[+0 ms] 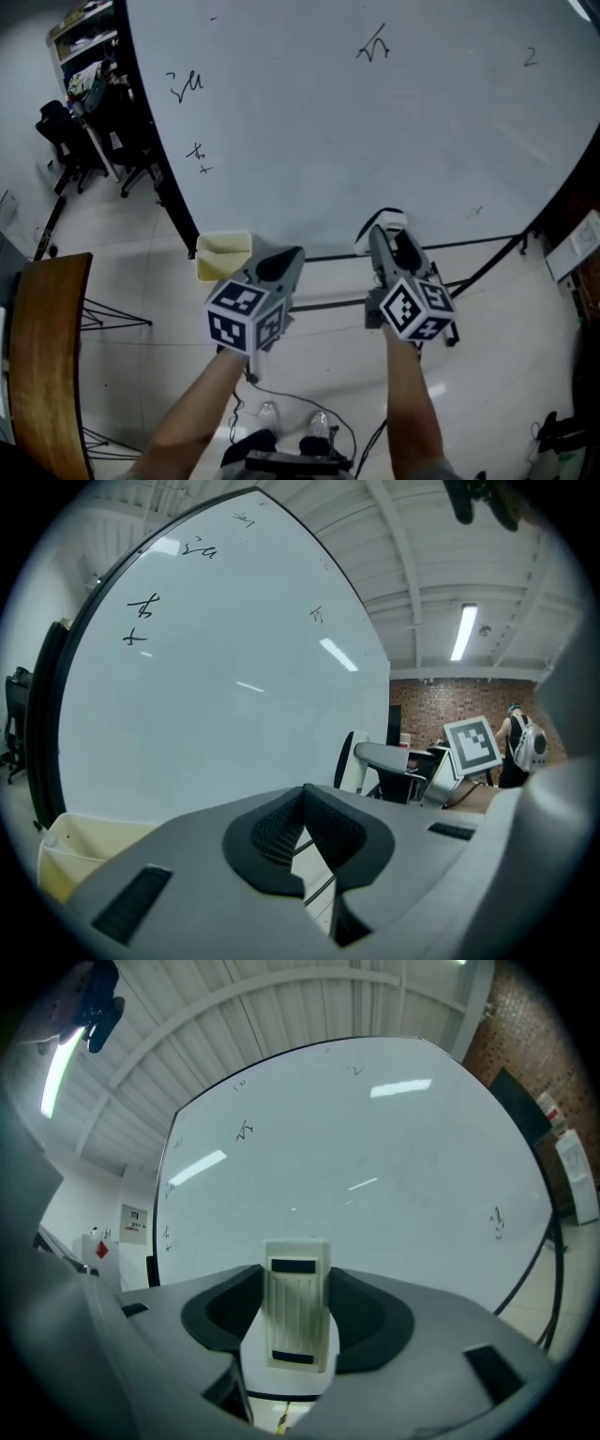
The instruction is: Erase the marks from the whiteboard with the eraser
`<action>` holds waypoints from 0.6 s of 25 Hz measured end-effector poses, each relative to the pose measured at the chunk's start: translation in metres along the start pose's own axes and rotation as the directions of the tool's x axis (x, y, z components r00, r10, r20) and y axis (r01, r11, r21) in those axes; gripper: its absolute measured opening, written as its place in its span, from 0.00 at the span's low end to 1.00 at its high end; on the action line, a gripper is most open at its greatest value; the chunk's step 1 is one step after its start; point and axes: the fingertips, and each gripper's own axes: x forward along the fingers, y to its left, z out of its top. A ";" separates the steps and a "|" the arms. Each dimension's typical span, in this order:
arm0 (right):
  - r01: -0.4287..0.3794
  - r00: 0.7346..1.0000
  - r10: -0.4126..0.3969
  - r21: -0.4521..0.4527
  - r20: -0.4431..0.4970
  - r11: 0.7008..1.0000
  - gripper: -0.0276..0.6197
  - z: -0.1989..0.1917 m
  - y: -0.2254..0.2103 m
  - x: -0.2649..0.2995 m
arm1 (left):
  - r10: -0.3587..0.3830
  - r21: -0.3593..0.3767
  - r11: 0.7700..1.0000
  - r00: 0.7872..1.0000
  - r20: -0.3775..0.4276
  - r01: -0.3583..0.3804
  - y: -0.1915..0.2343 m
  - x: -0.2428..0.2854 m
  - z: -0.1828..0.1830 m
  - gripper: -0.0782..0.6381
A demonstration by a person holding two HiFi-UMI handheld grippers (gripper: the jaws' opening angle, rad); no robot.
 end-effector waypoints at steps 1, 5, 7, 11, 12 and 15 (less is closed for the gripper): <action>-0.002 1.000 0.002 -0.020 0.002 1.000 0.40 0.008 0.000 -0.006 | -0.012 0.003 1.000 1.000 0.004 0.012 -0.004 -0.001 0.005 0.11; -0.023 1.000 0.022 -0.091 -0.014 0.996 0.40 0.029 0.012 -0.028 | -0.054 0.021 0.998 0.998 0.019 0.053 -0.017 -0.004 0.024 0.11; -0.041 0.999 0.038 -0.127 -0.027 0.991 0.40 0.035 0.022 -0.037 | -0.069 0.033 0.997 0.997 0.028 0.069 -0.022 -0.008 0.034 0.11; -0.075 0.997 0.069 -0.168 -0.042 0.983 0.40 0.040 0.040 -0.051 | -0.083 0.065 0.995 0.996 0.042 0.080 -0.028 -0.016 0.050 0.11; -0.080 0.996 0.073 -0.175 -0.045 0.981 0.40 0.040 0.044 -0.054 | -0.086 0.071 0.994 0.995 0.043 0.083 -0.030 -0.018 0.052 0.11; -0.092 0.995 0.082 -0.197 -0.058 0.976 0.40 0.039 0.054 -0.061 | -0.099 0.085 0.992 0.994 0.047 0.095 -0.036 -0.023 0.054 0.11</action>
